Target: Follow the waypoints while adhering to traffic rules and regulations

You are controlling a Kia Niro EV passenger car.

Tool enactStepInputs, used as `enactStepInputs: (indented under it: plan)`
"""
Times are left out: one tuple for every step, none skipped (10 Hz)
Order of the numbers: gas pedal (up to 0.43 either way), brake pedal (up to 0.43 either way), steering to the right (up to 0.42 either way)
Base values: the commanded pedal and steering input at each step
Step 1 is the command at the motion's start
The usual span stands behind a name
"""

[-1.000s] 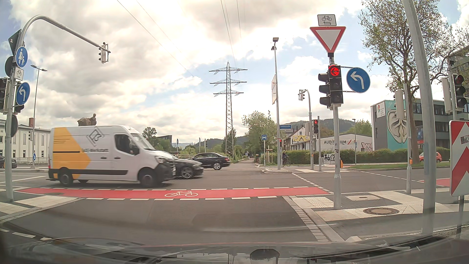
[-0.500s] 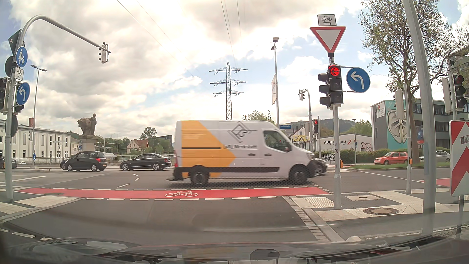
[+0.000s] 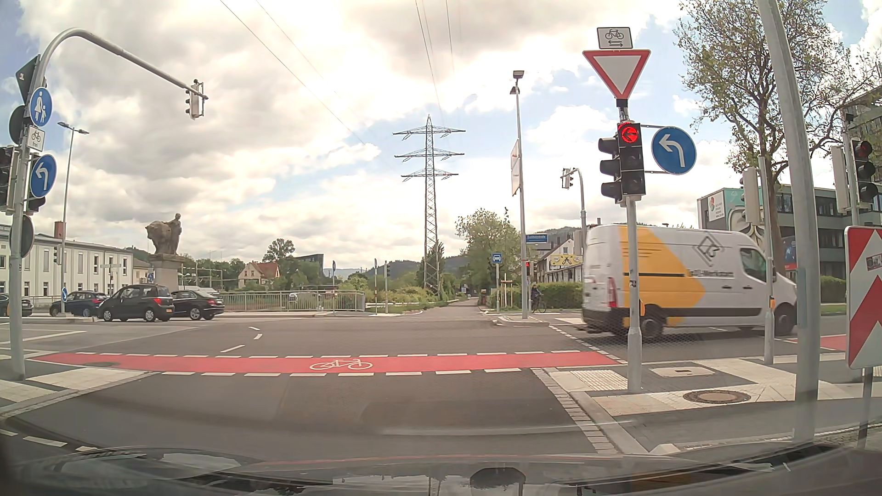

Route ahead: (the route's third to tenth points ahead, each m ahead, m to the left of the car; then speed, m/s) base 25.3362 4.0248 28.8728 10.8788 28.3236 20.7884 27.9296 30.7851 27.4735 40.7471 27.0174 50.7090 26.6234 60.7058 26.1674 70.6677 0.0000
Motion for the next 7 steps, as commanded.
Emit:
enactStepInputs:
  plan:
    - [0.000,0.250,-0.004]
    - [0.000,0.250,-0.004]
    - [0.000,0.250,-0.004]
    - [0.000,0.250,-0.004]
    - [0.000,0.250,-0.004]
    - [0.000,0.250,-0.004]
    - [0.000,0.250,-0.004]
